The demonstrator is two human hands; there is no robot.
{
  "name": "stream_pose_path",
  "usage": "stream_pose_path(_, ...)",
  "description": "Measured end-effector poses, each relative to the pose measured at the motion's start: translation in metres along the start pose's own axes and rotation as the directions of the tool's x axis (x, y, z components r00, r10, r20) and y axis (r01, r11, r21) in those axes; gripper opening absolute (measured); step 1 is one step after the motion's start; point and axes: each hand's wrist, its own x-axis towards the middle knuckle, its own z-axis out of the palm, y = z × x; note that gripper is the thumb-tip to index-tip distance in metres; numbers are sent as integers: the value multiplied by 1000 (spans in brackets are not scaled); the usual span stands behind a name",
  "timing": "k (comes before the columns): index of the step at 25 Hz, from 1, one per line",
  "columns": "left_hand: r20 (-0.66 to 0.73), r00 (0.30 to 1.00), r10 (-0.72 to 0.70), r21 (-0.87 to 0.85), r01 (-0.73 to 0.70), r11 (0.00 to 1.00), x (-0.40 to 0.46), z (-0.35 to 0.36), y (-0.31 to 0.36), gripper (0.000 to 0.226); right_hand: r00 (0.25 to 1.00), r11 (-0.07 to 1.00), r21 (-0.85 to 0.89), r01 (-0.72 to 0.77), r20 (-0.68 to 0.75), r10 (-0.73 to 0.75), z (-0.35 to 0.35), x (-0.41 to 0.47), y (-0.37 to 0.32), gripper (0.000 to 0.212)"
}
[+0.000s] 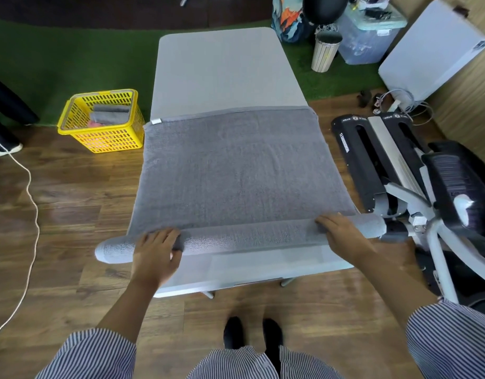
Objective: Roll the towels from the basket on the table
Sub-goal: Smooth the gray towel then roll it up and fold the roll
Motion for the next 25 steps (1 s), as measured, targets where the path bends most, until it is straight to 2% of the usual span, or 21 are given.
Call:
stream_pose_path(4, 65, 998, -22, -13, 23, 1000, 0, 6, 8, 47, 997, 1000, 17, 19, 75, -20, 5, -5, -3, 44)
stream_pose_path(7, 83, 997, 6, -16, -5, 1000, 0, 0, 5, 42, 989, 999, 13, -53, 137, 51, -5, 1, -9, 29)
stream_pose_path(10, 105, 994, 41, -3, -41, 999, 3, -5, -1, 41, 973, 997, -2, -76, 217, 75, -10, 7, -10, 27)
stream_pose_path(14, 43, 999, 21, 4, -22, 1000, 5, -8, 1, 38, 998, 998, 65, 6, 68, -11, -6, 8, -1, 26)
stream_pose_path(17, 39, 999, 30, -3, -30, 1000, -3, -1, 3, 46, 999, 999, 50, -21, -31, 22, 0, 4, 9, 23)
stream_pose_path(21, 87, 995, 49, 25, -52, 998, -3, 5, 0, 58, 992, 1000, 15, -18, 122, 16, -7, -4, 8, 49)
stream_pose_path(23, 87, 995, 37, 22, -39, 999, -2, 0, 5, 48, 984, 999, -40, -24, 176, 31, -13, -2, 3, 48)
stream_pose_path(25, 96, 995, 35, 21, -37, 999, -3, -4, 6, 37, 980, 996, -58, -71, 180, 81, -19, 1, -2, 36)
